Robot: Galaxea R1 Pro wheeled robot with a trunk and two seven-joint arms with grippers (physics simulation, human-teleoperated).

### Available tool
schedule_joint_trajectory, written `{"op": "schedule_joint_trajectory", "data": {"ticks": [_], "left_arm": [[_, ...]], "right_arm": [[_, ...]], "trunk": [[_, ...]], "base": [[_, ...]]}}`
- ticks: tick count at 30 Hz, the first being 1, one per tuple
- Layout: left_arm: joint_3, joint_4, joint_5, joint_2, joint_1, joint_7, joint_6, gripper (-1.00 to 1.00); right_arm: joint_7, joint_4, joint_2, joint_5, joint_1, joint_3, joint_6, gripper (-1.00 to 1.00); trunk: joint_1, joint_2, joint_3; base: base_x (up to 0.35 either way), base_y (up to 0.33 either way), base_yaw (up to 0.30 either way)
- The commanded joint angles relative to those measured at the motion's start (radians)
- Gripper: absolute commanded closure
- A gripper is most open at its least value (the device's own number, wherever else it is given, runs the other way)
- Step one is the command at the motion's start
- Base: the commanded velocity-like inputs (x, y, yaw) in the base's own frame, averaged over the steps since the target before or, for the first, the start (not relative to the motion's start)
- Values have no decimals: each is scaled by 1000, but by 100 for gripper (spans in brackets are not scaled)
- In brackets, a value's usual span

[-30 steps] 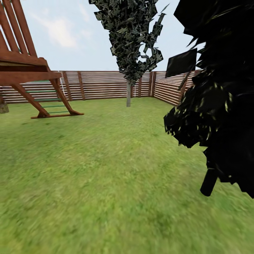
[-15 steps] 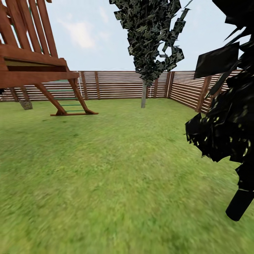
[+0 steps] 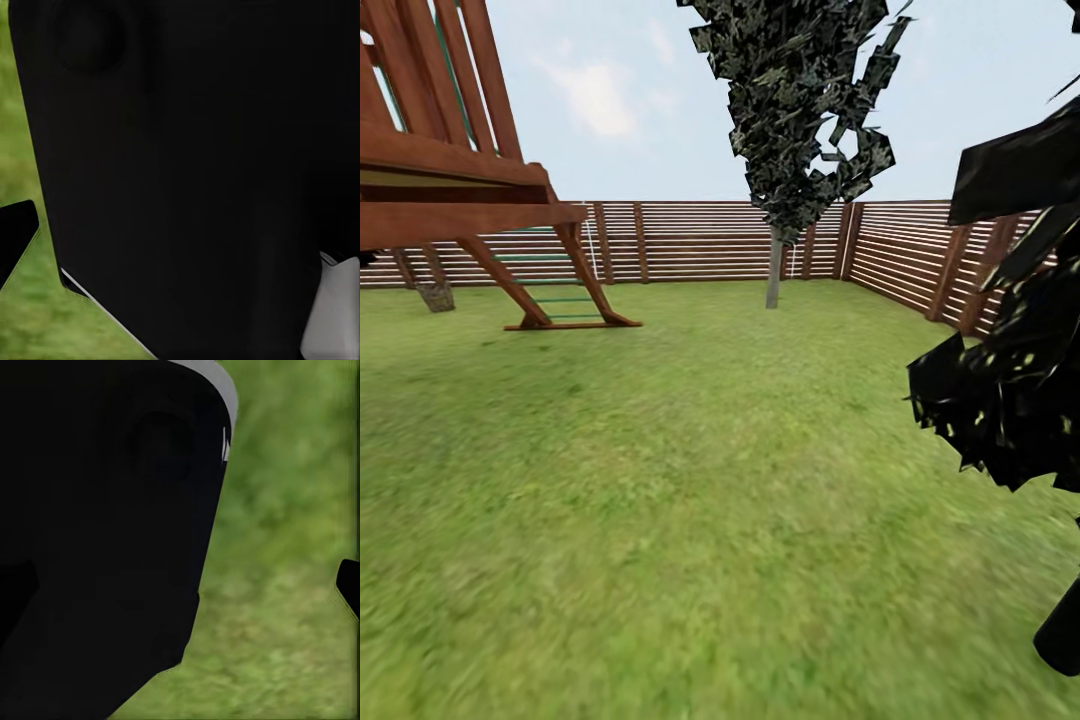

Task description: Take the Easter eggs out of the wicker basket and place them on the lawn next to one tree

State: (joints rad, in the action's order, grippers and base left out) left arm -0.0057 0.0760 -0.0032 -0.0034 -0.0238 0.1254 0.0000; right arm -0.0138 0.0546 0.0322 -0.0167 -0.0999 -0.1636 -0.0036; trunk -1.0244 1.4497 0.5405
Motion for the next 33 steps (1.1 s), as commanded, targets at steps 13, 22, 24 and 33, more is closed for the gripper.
{"op": "schedule_joint_trajectory", "data": {"ticks": [13,22,24,33], "left_arm": [[-2,2,-1,-1,-1,2,1,-100],[0,2,0,0,-1,2,1,-100],[1,2,0,0,-1,2,1,-100],[0,2,-1,-1,-1,2,6,-100]], "right_arm": [[-2,3,-1,-2,-1,-5,2,-100],[-2,4,-2,-2,-1,-5,2,-100],[-2,4,-2,-2,-1,-5,2,-100],[0,4,-2,-2,-1,-5,3,-100]], "trunk": [[-1,0,1],[-1,0,1],[-1,0,1],[-1,0,2]], "base": [[333,0,0],[333,0,0],[333,0,0],[334,0,55]]}}
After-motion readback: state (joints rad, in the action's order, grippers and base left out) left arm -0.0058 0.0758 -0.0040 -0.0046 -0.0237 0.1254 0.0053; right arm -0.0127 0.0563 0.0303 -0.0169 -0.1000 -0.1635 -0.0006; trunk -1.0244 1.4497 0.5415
